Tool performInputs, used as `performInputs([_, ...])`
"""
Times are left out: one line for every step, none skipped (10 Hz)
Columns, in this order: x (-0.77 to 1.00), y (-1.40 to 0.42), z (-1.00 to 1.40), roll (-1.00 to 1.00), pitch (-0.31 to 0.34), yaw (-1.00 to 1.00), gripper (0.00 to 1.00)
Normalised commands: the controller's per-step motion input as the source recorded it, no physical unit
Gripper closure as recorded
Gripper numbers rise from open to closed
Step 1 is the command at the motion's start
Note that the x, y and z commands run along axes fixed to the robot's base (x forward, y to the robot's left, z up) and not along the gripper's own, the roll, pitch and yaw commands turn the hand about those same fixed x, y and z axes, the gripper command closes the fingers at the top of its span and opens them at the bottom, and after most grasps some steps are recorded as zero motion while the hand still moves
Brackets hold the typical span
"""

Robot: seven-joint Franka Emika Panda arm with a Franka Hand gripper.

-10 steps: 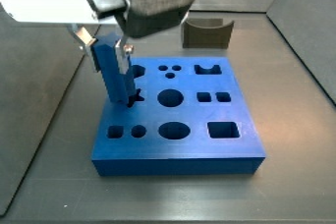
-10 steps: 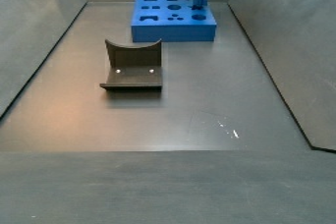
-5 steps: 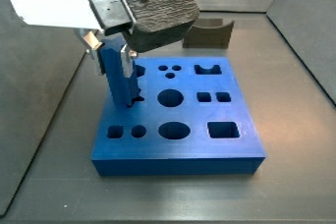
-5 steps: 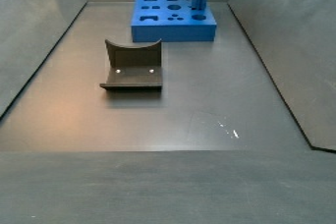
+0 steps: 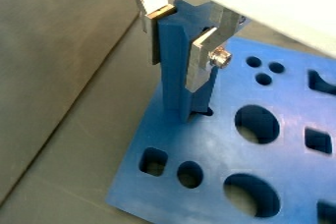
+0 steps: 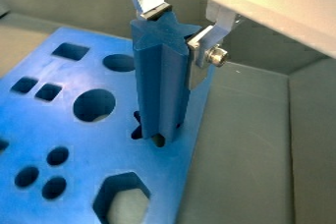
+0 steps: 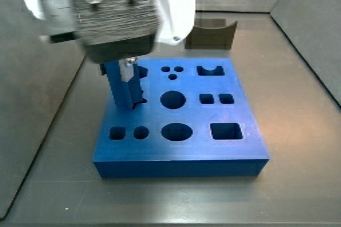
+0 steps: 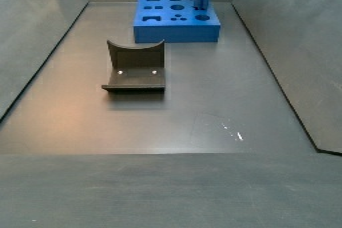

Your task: Insert the star object.

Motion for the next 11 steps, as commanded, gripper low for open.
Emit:
performInputs([0.17, 0.00, -0.24, 0.03, 0.071, -0.29, 1.00])
performInputs([0.00, 0.03, -0.16, 0.08, 0.087, -0.07, 1.00])
performInputs([0.00, 0.00, -0.19, 0.08, 0.086, -0.35, 1.00])
performInputs([0.01, 0.00, -0.19, 0.03, 0.064, -0.49, 1.00])
performInputs([0.03, 0.00, -0.19, 0.01, 0.051, -0.53, 1.00])
performInputs([0.00, 0.00, -0.19, 0.07, 0.076, -0.29, 1.00])
performInputs([0.00, 0.06, -0.24, 0.11, 0.053, -0.05, 1.00])
performInputs([0.00, 0.09, -0.29, 0.15, 0.046, 0.00, 1.00])
performInputs([0.06, 0.06, -0.33, 0.15, 0.060, 0.00, 1.00])
performInputs([0.28, 0.03, -0.37, 0.15, 0.114, 0.00, 1.00])
performInputs([0.30, 0.03, -0.38, 0.15, 0.126, -0.02, 1.00])
